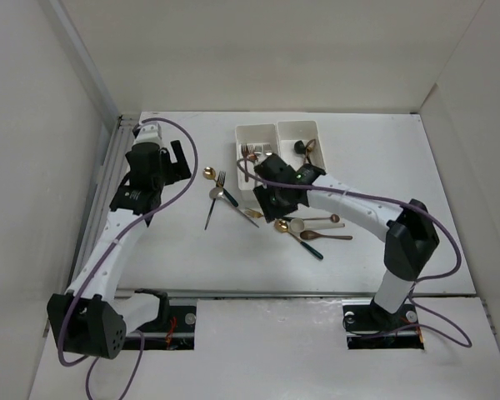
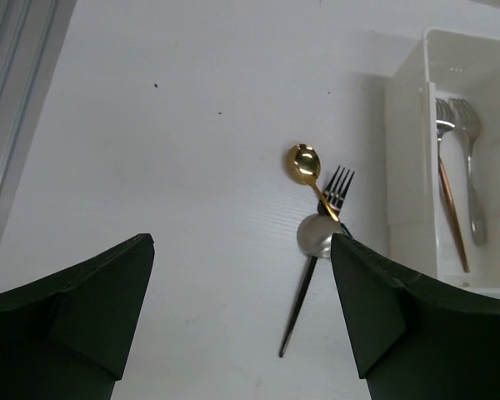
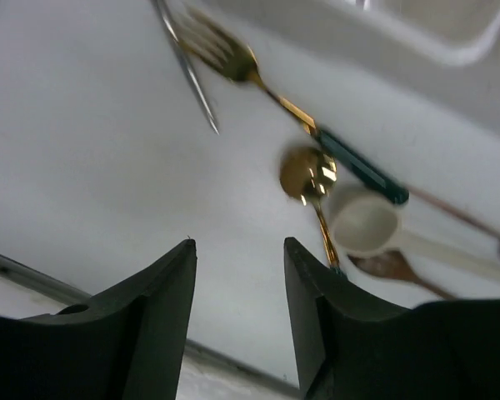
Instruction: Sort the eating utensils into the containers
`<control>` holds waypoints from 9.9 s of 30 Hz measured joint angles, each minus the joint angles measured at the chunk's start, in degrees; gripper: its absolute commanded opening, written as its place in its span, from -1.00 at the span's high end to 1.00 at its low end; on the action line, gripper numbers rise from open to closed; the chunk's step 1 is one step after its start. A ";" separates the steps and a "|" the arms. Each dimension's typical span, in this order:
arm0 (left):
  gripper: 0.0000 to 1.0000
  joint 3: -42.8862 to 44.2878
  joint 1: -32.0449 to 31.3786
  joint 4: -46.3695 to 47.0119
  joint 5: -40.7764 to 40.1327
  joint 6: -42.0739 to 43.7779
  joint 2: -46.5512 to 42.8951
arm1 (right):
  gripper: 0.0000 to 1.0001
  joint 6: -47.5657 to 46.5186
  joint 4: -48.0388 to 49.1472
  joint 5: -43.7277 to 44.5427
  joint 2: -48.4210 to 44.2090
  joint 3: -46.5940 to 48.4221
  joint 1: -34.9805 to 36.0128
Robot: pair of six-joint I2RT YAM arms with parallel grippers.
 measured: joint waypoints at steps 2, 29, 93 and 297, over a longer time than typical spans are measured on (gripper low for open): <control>-0.66 -1.51 0.02 -0.63 0.70 -2.23 -2.36 | -0.07 1.55 -3.28 0.17 0.42 -4.59 0.28; -0.51 -8.28 12.26 3.37 7.80 -7.50 -10.51 | 0.28 12.59 2.67 0.72 0.68 -24.30 -4.37; -0.15 -1.11 10.16 -7.15 18.45 8.72 14.60 | -0.45 -25.29 -1.14 -2.23 -3.23 -0.79 -14.23; -0.26 1.16 9.92 -9.18 17.35 5.81 6.97 | 0.12 -9.05 8.72 8.68 6.99 21.70 -1.64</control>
